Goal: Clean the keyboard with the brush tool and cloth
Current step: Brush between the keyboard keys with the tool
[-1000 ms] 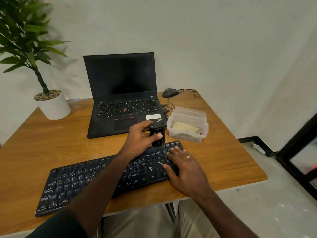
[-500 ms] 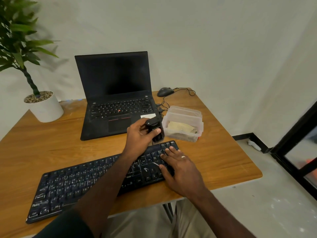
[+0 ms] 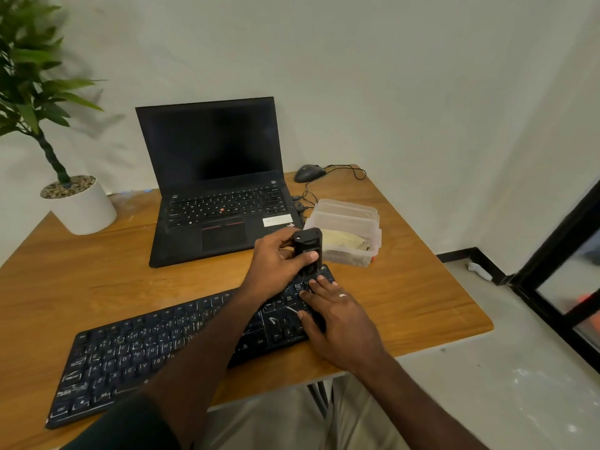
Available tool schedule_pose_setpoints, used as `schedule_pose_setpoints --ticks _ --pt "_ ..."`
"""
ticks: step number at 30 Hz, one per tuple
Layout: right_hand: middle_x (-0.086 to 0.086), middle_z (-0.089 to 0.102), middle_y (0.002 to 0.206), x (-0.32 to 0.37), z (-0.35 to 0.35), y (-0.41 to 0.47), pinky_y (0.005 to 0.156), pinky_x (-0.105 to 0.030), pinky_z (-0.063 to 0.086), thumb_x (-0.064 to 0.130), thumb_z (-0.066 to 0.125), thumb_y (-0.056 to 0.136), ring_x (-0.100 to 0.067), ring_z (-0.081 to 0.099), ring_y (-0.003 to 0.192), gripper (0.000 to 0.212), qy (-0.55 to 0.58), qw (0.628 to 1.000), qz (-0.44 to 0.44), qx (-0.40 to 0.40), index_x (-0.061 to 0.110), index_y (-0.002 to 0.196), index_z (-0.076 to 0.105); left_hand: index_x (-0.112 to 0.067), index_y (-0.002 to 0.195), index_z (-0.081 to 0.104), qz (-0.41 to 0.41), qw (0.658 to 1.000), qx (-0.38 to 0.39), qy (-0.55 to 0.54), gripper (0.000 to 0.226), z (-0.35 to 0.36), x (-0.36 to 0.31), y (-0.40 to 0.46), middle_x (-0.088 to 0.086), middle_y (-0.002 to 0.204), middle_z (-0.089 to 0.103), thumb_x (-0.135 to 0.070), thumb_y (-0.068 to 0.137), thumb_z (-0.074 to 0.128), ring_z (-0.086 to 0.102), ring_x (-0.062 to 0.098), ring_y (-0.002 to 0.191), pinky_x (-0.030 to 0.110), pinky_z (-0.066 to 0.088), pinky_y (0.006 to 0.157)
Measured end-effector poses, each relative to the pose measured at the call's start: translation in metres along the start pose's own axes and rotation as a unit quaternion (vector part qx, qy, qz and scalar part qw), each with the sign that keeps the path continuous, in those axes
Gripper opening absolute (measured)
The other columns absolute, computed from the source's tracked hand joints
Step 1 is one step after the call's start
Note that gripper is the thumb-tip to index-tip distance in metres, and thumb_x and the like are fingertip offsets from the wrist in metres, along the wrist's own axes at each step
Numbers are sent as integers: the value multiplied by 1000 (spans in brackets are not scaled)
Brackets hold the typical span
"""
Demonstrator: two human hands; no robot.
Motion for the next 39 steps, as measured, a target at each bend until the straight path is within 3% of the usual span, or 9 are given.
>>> schedule_pose_setpoints --ticks 4,8,10,13,19,24,28,33,39 --pt "-8 60 140 2 0 1 118 -39 34 40 50 98 -22 46 139 44 -5 1000 -8 3 15 131 66 -20 110 71 3 1000 23 3 37 27 -4 2 -5 105 74 -4 78 81 72 11 101 32 59 89" --pt "-8 59 141 2 -1 1 118 -37 33 40 51 98 -21 45 140 44 -2 1000 -5 6 15 132 65 -16 112 71 37 998 -5 57 36 22 -10 3 -10 100 73 -8 79 81 69 -2 96 17 55 87" --pt "-8 59 141 2 -1 1 118 -38 34 41 52 98 -20 45 140 44 -2 1000 -4 4 15 131 66 -14 112 70 41 996 -39 74 36 3 -8 4 -5 101 74 -8 79 82 70 1 95 18 56 86" --pt "-8 61 140 2 -2 1 117 -37 34 40 54 97 -21 47 139 43 -4 1000 -5 0 15 129 67 -15 111 69 5 997 -71 1 36 -17 -3 4 0 104 74 -3 79 81 72 7 97 18 56 85" --pt "-8 62 137 4 -4 0 117 -35 34 39 53 97 -22 49 136 42 -13 1000 -10 -4 15 128 68 -9 112 68 -10 1000 4 -27 36 23 -3 -5 -1 103 74 3 79 78 74 10 94 23 59 81" --pt "-7 60 140 0 -2 0 118 -36 32 42 51 98 -20 46 139 45 -8 1000 -1 2 16 131 66 -12 113 70 22 997 -22 71 38 6 -8 5 -6 101 72 -5 78 82 66 -11 92 9 51 84" --pt "-7 61 139 -1 0 0 118 -35 32 42 52 98 -20 47 138 44 -8 1000 0 0 16 130 66 -9 116 68 7 998 -56 -5 38 -9 -4 4 0 106 74 -5 80 81 71 7 99 21 56 88" --pt "-7 60 140 0 0 0 118 -33 29 43 49 99 -20 46 139 45 -14 1000 -4 10 16 131 65 -15 111 68 -2 1000 8 -30 36 28 -10 0 -6 103 73 0 80 79 72 8 99 25 58 87" --pt "-5 59 142 -1 0 0 119 -35 31 44 49 99 -19 44 140 45 -5 1000 0 10 17 132 65 -12 110 70 2 998 40 53 36 8 -2 6 1 102 73 -5 78 83 72 12 96 25 59 85"
Point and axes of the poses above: each hand's wrist, its own y-axis towards the middle knuckle, its own z-axis out of the palm, x = y × z, the point moved 10 cm from there along y, towards the middle knuckle
